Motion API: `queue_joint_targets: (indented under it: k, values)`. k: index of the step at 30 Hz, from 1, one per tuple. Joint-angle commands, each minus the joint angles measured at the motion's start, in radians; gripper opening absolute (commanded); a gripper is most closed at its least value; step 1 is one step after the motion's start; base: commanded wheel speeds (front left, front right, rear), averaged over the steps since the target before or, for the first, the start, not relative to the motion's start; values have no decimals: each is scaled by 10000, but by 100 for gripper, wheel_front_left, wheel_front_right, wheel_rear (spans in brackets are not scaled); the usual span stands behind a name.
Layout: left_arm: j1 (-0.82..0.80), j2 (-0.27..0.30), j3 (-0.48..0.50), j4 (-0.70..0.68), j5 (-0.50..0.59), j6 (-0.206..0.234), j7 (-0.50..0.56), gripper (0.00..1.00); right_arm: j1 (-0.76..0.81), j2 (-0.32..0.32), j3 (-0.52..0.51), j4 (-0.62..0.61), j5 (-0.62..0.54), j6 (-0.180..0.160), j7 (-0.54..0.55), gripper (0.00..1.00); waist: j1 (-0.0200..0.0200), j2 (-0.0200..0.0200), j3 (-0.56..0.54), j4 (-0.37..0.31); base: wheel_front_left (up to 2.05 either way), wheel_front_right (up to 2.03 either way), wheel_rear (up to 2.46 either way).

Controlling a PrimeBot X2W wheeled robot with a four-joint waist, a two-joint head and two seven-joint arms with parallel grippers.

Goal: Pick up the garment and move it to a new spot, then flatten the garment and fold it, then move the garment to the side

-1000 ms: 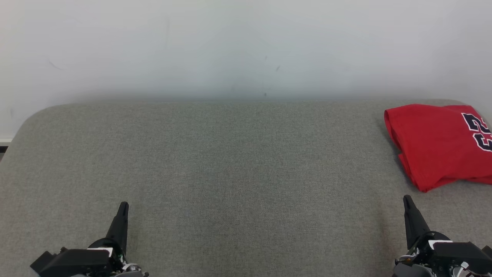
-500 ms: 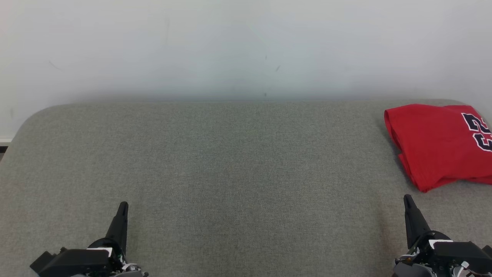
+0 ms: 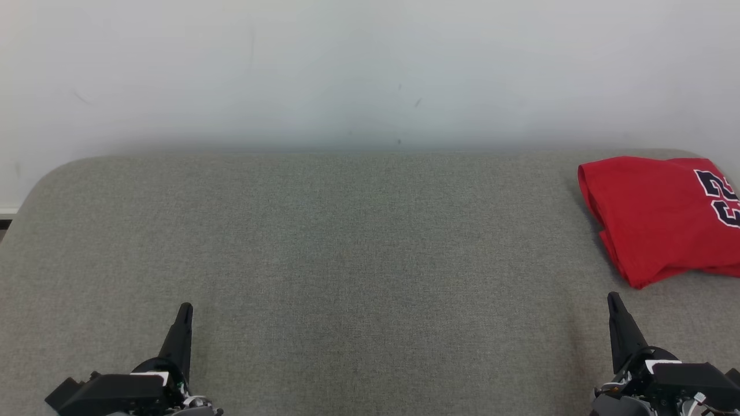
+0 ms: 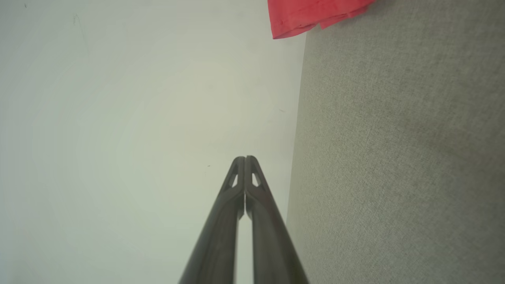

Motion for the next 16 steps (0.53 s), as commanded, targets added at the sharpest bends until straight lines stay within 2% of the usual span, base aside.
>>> queue_joint_targets:
  k: [1, 16]
  values:
    - [-132, 0, 42, 20, 96, 2, 53, 0, 14, 7, -27, 18, -2, -17, 47, 0, 0, 0, 0, 0, 0, 0, 0]
    - [-134, -27, 79, 20, 140, 2, 66, 0, 13, 25, -44, 19, -24, -17, 48, 0, 0, 0, 0, 0, 0, 0, 0]
